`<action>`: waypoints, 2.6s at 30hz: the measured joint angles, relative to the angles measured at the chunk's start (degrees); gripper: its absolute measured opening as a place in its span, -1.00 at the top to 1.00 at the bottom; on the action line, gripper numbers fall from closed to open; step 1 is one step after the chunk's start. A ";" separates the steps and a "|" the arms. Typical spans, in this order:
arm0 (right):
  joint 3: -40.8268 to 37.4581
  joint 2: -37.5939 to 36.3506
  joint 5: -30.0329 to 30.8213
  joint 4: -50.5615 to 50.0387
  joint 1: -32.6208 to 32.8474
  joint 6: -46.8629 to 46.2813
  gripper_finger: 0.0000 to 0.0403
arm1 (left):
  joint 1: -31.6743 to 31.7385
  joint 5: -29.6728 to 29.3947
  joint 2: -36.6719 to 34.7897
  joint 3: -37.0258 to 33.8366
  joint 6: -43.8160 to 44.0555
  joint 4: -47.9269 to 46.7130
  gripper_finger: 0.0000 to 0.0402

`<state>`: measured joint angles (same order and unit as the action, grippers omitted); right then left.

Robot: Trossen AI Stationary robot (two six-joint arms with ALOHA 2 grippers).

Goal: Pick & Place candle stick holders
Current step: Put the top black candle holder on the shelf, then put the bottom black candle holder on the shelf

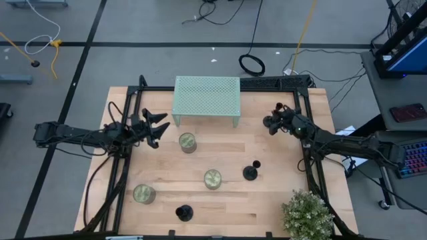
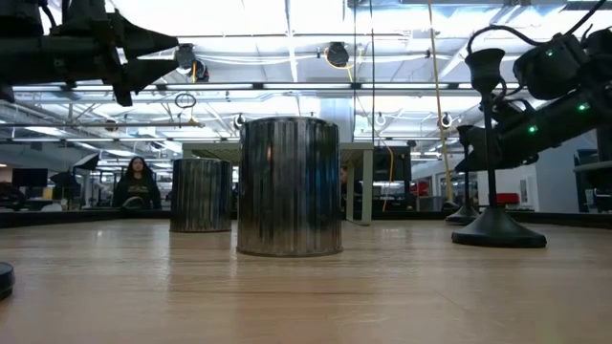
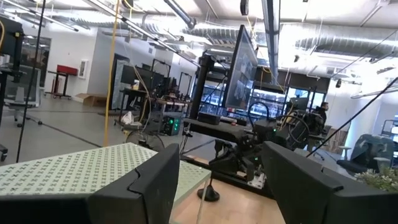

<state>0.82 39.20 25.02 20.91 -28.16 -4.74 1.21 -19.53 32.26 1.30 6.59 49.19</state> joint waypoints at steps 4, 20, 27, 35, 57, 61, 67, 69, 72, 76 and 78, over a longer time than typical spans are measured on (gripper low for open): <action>0.30 -0.02 0.16 2.01 -0.02 -0.72 0.92 | 0.00 -0.02 -0.01 0.00 2.10 -1.75 -0.17; 29.97 7.28 -19.51 2.69 0.16 8.44 0.96 | 0.00 -0.12 -0.01 0.00 4.21 -2.94 -0.17; 47.32 27.10 -20.72 -0.52 0.10 13.40 0.95 | 0.00 -1.49 -0.01 0.02 4.07 -1.03 -0.17; 64.29 47.15 -20.63 -4.30 -2.48 14.67 0.95 | 0.00 -1.21 -0.01 0.02 4.55 -2.18 -0.17; 67.80 54.66 -20.83 -6.11 -8.79 8.42 0.70 | 0.00 -0.98 -0.01 0.02 6.98 -5.77 -0.17; 67.80 54.68 -20.82 -6.19 -8.79 8.42 0.56 | 0.00 -0.98 -0.01 0.02 7.04 -5.89 -0.17; 67.80 54.66 -20.79 -6.17 -8.79 9.01 0.30 | 0.00 -0.98 -0.01 0.02 7.08 -6.10 -0.17; 67.80 54.68 -20.72 -6.26 -8.92 9.08 0.21 | 0.00 -0.98 -0.01 0.02 7.08 -6.10 -0.17; 67.80 54.61 -20.68 -6.51 -8.90 10.43 0.06 | 0.00 -0.84 -0.01 0.02 7.08 -6.12 -0.17; 67.76 52.37 -20.57 -8.22 -8.56 11.55 -0.09 | 0.00 2.82 -0.01 0.02 5.91 -6.12 -0.17; 67.79 50.56 -20.59 -10.16 -8.46 11.62 -0.15 | -0.02 4.63 -0.01 0.02 5.75 -6.12 -0.17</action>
<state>68.61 89.76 4.43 10.75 -36.62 6.88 1.19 -14.90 32.25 1.32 12.34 43.07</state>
